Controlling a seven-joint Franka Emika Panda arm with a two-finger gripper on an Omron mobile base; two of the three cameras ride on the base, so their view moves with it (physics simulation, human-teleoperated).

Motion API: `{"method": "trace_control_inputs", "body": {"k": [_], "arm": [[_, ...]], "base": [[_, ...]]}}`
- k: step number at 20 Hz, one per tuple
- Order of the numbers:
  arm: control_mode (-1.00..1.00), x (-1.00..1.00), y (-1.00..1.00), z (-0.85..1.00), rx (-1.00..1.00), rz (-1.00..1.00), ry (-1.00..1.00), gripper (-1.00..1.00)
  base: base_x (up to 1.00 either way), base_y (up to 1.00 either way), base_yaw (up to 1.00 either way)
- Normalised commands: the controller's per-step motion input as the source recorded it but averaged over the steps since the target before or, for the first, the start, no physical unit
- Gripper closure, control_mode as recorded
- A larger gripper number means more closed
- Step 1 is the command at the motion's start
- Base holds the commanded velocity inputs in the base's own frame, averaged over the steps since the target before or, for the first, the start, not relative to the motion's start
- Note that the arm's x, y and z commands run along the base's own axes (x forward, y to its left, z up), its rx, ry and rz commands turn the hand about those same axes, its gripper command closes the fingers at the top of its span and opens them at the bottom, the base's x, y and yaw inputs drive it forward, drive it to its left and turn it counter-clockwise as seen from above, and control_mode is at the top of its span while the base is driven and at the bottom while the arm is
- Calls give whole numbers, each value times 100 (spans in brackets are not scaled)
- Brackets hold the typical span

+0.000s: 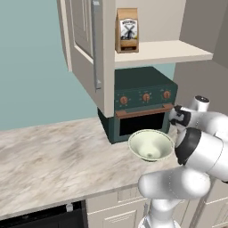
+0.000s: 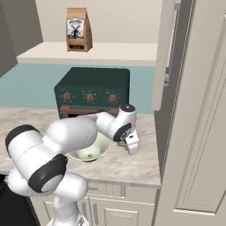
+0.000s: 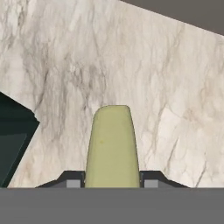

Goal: Pick the egg and butter from the fridge and place them by the bowl for mixing.

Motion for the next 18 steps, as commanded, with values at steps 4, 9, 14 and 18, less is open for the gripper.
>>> {"method": "trace_control_inputs", "body": {"k": [4,9,14,18], "arm": [[-100,19,3,-18,0,-3,0,100],[-100,22,0,-24,0,-6,0,100],[-100,33,0,-17,0,-4,0,100],[-100,22,-1,-18,0,-1,1,100]], "base": [[0,0,0],[0,0,0],[0,0,0],[0,0,0]]}}
